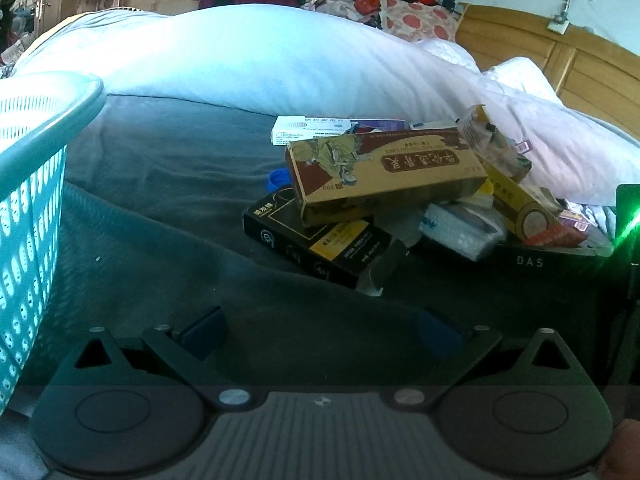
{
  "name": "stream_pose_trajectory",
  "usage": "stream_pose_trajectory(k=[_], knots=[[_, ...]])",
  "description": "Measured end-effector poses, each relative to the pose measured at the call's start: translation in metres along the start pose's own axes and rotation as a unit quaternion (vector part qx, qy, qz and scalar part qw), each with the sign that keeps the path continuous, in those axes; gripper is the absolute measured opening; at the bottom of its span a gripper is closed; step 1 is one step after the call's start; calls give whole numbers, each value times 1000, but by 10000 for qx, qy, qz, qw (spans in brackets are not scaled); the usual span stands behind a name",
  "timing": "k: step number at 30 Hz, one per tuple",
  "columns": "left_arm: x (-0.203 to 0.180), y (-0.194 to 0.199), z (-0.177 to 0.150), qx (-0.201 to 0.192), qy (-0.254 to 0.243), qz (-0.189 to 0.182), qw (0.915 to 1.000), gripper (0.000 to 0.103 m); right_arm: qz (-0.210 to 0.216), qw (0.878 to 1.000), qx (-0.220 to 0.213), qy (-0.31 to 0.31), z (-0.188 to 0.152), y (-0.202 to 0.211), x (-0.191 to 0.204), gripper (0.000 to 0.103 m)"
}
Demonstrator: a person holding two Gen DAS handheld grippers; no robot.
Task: Organize objects
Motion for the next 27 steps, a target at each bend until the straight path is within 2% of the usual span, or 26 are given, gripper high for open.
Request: stream_pose_trajectory(k=[6,13,15,17,18,21,23,27], knots=[[-4,3,3,-20,51,-33,10000,102,4,10000,8,-13,0,1,0,103],[-2,14,12,-136,-80,133,9998,102,5,10000,7,-15,-1,1,0,103],[-7,20,20,-225,-228,103,9994,102,5,10000,6,-15,-1,1,0,103],[-20,28,37,-508,-674,41,9964,102,4,10000,5,-14,-1,1,1,103],[-26,31,46,-687,-953,14,9931,102,5,10000,5,-14,-1,1,0,103],[-47,32,78,-1222,-1843,-43,9752,102,5,10000,5,-15,-1,1,0,103],[-57,15,87,-1068,-2353,-112,9660,102,5,10000,3,-14,-1,1,1,103],[-77,-27,86,-662,-3345,-403,9392,102,5,10000,3,-15,-2,2,0,103]])
Point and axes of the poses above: each gripper's, at about its wrist camera, not at the fingertips, and y roughly against the way its jaws point, x to its left, z to its top, the point moved 10 cm from there along -y, roughly the way its jaws point, and after that the axes turned 12 degrees about -x, right-handed, at the moved point
